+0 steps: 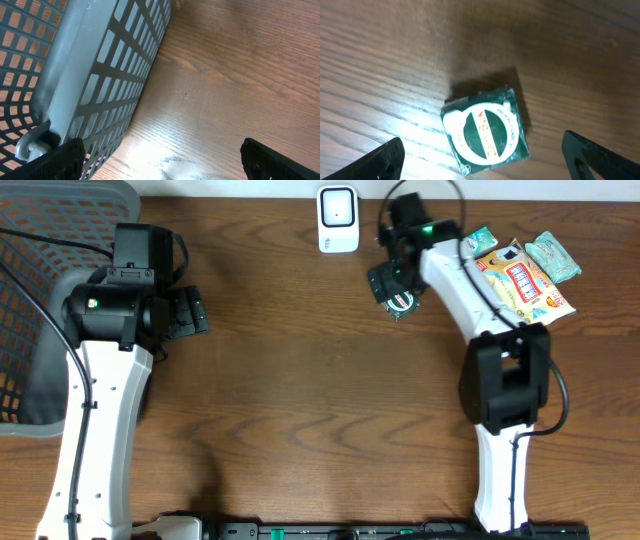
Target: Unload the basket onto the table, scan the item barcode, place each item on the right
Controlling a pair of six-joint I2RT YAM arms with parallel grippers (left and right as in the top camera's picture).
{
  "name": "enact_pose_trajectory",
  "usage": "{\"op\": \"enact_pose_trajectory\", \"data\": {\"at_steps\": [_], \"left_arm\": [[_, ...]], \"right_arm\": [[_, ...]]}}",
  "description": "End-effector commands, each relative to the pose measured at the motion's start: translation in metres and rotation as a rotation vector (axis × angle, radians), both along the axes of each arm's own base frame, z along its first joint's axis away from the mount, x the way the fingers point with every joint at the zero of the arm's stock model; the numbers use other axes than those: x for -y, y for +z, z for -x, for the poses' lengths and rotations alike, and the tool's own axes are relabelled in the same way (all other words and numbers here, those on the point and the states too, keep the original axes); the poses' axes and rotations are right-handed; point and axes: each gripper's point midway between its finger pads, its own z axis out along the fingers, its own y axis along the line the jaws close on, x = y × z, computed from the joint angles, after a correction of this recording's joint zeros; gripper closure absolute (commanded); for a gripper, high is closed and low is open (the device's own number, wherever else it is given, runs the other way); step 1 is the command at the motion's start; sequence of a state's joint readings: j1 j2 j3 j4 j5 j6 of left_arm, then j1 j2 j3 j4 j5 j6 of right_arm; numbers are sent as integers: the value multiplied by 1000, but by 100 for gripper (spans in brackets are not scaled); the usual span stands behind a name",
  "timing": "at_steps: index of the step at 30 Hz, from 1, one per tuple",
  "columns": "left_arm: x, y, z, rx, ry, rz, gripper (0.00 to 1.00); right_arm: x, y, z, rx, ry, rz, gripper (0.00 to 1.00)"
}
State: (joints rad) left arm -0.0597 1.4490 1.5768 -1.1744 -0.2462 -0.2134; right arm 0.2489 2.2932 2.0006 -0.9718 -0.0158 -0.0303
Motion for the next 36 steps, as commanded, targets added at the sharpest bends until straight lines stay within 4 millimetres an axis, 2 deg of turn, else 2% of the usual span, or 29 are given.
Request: {"op": "enact_pose_trajectory", "data": {"at_steps": [1, 4, 5, 7, 9, 12, 14, 15, 17, 21, 24, 29, 36], "left_arm": [[-5, 6, 1, 15, 17, -12, 2], [-5, 6, 1, 15, 17, -12, 2], [-5, 6, 1, 16, 18, -12, 2], [-5, 6, 1, 15, 17, -12, 2], [-5, 6, 1, 15, 17, -12, 2], [-5, 6, 1, 16, 18, -12, 2], [-5, 6, 1, 16, 18, -12, 2], [-5, 6, 1, 15, 17, -12, 2], [-5, 6, 1, 15, 17, -12, 2], [-5, 6, 1, 15, 17, -12, 2], [-5, 6, 1, 15, 17, -12, 2], [-5, 6, 1, 15, 17, -12, 3], [-5, 6, 1, 15, 17, -12, 2]], "right_arm": [[-15, 2, -3, -46, -88, -233, 6], [-11, 4, -16, -27, -243, -283, 23], [-11, 5, -19, -22, -297, -297, 24], [-7, 3, -23, -14, -398, -289, 23], [7, -1, -22, -1, -523, -221, 17], [28, -7, -9, 3, -726, -108, 14], [27, -8, -2, -12, -813, -102, 13], [24, -9, 0, -15, -825, -107, 12], [14, -8, 1, -12, -813, -111, 1], [0, -9, 2, -10, -803, -120, 1], [-8, -17, 7, -22, -798, -105, 1], [-3, -40, 10, -30, -908, -70, 1], [4, -60, 14, -67, -943, -44, 1]]}}
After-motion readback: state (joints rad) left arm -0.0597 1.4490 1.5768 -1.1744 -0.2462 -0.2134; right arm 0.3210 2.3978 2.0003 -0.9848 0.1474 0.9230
